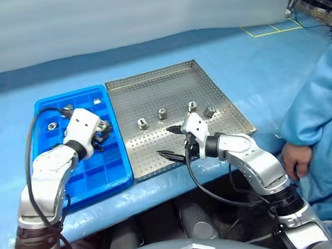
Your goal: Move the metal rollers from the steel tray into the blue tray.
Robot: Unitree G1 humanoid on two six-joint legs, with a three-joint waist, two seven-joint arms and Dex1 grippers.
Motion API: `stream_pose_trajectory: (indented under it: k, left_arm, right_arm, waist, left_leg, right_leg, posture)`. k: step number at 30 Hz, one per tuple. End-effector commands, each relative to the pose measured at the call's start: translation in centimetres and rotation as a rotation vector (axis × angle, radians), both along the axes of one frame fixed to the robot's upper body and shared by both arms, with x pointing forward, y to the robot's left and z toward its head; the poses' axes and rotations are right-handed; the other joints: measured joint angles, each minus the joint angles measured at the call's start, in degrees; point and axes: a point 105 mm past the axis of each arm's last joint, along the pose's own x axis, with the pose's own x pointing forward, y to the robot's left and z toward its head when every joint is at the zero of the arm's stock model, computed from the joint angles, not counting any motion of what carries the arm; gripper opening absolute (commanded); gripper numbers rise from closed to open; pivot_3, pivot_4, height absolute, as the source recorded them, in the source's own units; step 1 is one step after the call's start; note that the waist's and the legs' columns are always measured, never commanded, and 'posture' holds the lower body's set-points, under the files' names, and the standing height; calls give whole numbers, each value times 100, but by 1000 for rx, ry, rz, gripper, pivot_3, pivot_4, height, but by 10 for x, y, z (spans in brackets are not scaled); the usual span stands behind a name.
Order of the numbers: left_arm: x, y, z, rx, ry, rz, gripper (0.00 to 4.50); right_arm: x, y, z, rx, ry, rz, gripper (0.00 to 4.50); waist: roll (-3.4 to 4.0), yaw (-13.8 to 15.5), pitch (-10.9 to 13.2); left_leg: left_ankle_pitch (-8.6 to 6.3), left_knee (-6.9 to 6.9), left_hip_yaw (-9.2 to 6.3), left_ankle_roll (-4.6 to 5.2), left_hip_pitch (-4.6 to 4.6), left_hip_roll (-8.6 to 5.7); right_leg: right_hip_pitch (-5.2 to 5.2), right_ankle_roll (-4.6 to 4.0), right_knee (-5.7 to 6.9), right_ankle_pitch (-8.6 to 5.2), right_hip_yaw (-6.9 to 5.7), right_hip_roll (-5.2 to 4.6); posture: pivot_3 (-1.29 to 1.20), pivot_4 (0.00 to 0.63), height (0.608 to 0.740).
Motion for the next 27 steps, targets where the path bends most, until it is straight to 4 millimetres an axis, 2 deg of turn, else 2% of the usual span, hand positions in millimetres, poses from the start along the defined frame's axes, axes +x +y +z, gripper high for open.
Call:
stream_pose_trajectory:
  k: [1, 8, 16, 19, 22, 24, 27]
  left_arm:
    - [-2, 30, 15, 24, -90, 200, 1841]
    - [-4, 44, -3, 59, -47, 313, 1841]
    - [-6, 56, -15, 57, -21, 393, 1841]
    - [-3, 54, -13, 51, -37, 399, 2884]
    - [5, 44, -2, -13, -102, 382, 3865]
    - [12, 26, 11, -136, -182, 297, 3865]
    - [19, -13, 23, -262, -211, 74, 3865]
  right_arm:
    - [-1, 6, 11, 21, -42, 22, 4500]
    - [1, 5, 10, 11, -44, 14, 4500]
    - [5, 2, 10, 5, -49, -15, 4500]
    - [4, 4, 12, 10, -57, -8, 4500]
    - [3, 5, 13, 11, -63, -5, 4500]
    - [4, 4, 15, 13, -69, -15, 4500]
    - [8, -5, 17, 2, -86, -55, 4500]
  waist:
    - [-5, 145, 0]
    - [-6, 535, -1]
    - [-7, 674, -1]
    - [-7, 692, -1]
    - [-8, 724, -2]
    - [-9, 759, -3]
    - [-10, 788, -4]
  left_leg:
    - [0, 0, -2, 0, -3, -2]
    - [-1, -2, 2, -1, -7, -2]
    - [-1, -2, 6, -2, -6, 0]
    - [-1, -2, 7, -2, -6, 1]
    - [-1, 0, 7, -2, -6, 3]
    - [-1, 2, 9, -2, -6, 2]
    - [-1, 3, 11, -2, -7, 3]
  right_leg:
    - [-1, 0, -1, 1, -2, -2]
    - [-7, -27, -3, 14, -5, -4]
    - [-8, -32, -3, 15, -9, -7]
    - [-8, -35, -3, 16, -11, -6]
    - [-7, -38, -3, 18, -14, -7]
    - [-6, -38, -3, 19, -14, -7]
    - [-6, -40, -4, 20, -15, -9]
  posture:
    - [-112, 150, 740]
    - [-104, 150, 740]
    - [-101, 150, 740]
    - [-102, 150, 740]
    - [-104, 150, 740]
    - [-119, 150, 740]
    - [-139, 150, 740]
